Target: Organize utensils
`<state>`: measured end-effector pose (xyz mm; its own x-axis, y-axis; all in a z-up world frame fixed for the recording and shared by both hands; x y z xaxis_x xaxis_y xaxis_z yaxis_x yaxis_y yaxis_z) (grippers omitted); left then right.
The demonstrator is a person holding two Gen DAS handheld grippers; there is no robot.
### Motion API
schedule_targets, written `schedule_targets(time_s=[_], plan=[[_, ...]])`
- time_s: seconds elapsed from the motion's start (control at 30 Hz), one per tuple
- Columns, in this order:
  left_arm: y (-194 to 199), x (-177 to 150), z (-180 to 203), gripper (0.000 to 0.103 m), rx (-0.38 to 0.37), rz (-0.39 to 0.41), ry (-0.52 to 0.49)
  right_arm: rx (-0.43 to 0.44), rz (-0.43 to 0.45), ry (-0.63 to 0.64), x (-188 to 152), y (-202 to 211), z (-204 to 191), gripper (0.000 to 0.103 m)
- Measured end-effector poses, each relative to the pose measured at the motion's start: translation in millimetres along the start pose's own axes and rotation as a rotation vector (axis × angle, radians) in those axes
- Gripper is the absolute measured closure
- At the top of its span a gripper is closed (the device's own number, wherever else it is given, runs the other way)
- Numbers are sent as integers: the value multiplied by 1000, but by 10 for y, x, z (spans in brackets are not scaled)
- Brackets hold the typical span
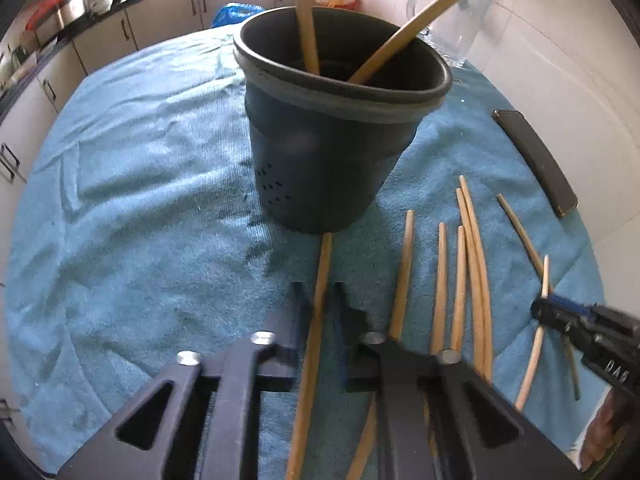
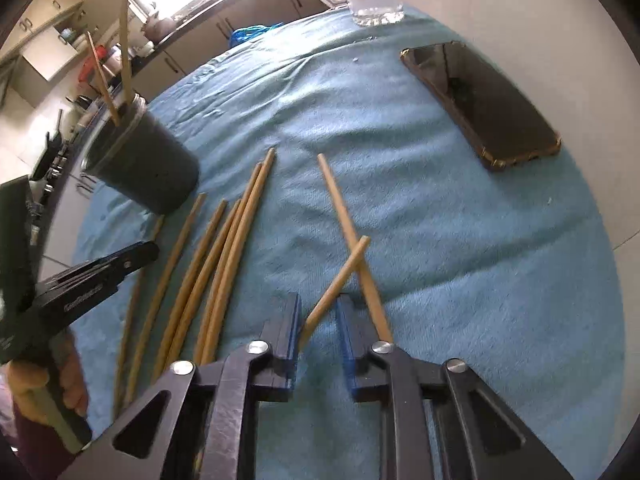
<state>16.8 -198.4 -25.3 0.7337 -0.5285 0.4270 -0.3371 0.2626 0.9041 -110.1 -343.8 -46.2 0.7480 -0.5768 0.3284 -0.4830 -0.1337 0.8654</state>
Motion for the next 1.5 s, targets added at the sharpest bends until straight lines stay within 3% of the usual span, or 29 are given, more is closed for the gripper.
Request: schedule_targets(time_s=[0.2, 0.47, 0.7, 1.03, 1.27, 1.5], plan=[[265, -72, -122, 97, -25, 53, 60, 38, 28, 28, 40, 88, -90, 87], [1077, -277, -193, 97, 11, 211, 63, 91, 181, 125, -92, 717, -361, 90], [1852, -610, -26, 97, 50, 381, 43, 142, 298, 224, -302, 1290, -613, 92], [2496, -892, 195, 97, 51, 520, 15, 200, 405, 336, -642, 1809, -841, 96], [2734, -796, 232, 97, 25, 577, 13, 234, 433, 355, -679, 1972, -910, 96], [2902, -446, 84, 97, 39, 616, 31, 275, 471, 346, -410, 2153, -1044, 96]])
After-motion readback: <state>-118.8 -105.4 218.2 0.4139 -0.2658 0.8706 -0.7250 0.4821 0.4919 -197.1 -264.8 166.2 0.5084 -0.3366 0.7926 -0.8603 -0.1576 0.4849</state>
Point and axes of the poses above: each gripper's, at about its wrist camera, not at the fingertips, and y roughly against the way its jaws point, z to its right, x to its top, the point moved 3 cm from there along -y, roughly the way its jaws point, and after that the axes turned 8 degrees about -y, right-handed, at the moved point
